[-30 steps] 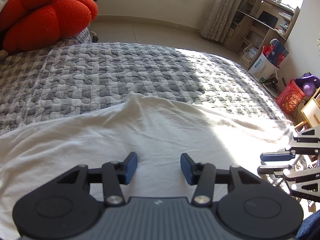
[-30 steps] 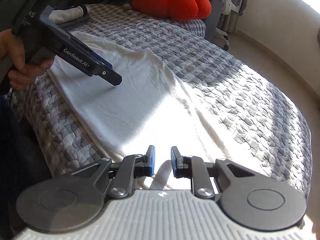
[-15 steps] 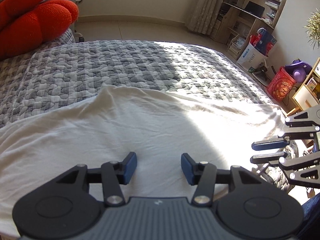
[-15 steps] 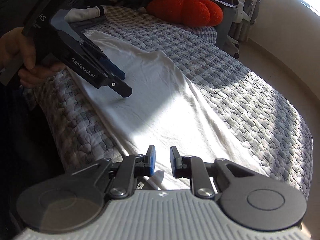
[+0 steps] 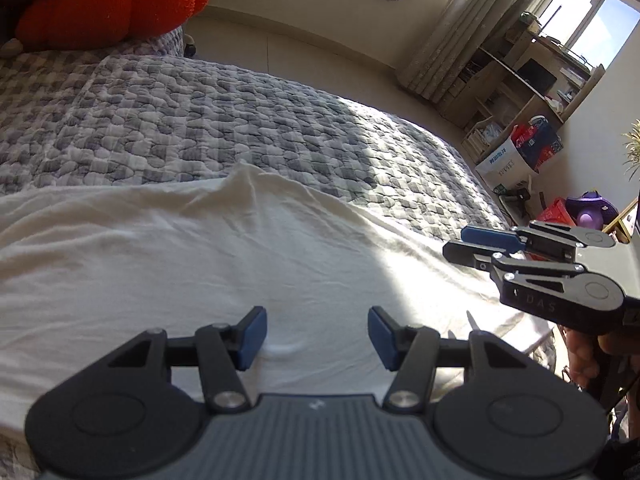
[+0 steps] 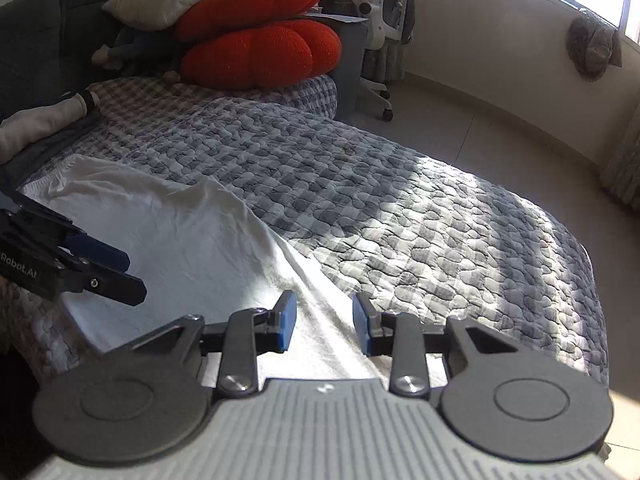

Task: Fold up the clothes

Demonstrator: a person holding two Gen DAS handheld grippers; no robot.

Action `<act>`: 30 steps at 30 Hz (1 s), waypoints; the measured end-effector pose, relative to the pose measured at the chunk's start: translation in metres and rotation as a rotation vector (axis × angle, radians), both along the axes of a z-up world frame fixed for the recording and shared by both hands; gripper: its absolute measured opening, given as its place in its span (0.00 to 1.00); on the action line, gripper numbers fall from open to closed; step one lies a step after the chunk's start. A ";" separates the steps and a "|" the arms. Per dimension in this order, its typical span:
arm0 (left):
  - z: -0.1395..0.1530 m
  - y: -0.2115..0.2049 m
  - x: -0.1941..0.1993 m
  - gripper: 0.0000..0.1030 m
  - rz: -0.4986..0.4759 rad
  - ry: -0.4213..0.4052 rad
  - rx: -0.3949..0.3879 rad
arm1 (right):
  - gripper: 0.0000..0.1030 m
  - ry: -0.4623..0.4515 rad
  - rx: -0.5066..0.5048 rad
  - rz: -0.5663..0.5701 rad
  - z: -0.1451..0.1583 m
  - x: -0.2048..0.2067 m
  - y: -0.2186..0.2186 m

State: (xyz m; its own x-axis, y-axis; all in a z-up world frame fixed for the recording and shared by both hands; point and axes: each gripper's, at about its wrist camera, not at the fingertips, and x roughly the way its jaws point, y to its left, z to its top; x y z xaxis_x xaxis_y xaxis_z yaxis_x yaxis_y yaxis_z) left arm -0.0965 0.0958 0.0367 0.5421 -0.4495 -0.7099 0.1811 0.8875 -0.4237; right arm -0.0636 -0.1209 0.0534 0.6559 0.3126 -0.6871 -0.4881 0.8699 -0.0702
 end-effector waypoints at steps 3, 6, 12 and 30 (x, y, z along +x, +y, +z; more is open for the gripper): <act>0.006 0.035 0.009 0.55 0.138 0.009 -0.067 | 0.34 0.021 0.076 0.033 0.001 0.022 0.020; 0.004 0.061 0.014 0.55 0.265 0.032 -0.082 | 0.34 0.053 0.151 0.073 0.000 0.043 0.041; -0.006 0.107 0.017 0.52 0.552 0.087 -0.118 | 0.37 0.061 0.175 0.136 -0.010 0.067 0.088; -0.010 0.142 0.006 0.37 0.729 0.126 -0.117 | 0.00 0.001 0.076 0.083 -0.026 0.083 0.121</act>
State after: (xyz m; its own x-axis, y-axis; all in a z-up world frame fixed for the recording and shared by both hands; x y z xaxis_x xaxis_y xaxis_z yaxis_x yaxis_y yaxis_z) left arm -0.0904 0.2374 0.0269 0.6493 -0.0835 -0.7559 -0.4918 0.7120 -0.5011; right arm 0.0198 0.0000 0.0277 0.6252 0.4169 -0.6598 -0.5586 0.8294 -0.0053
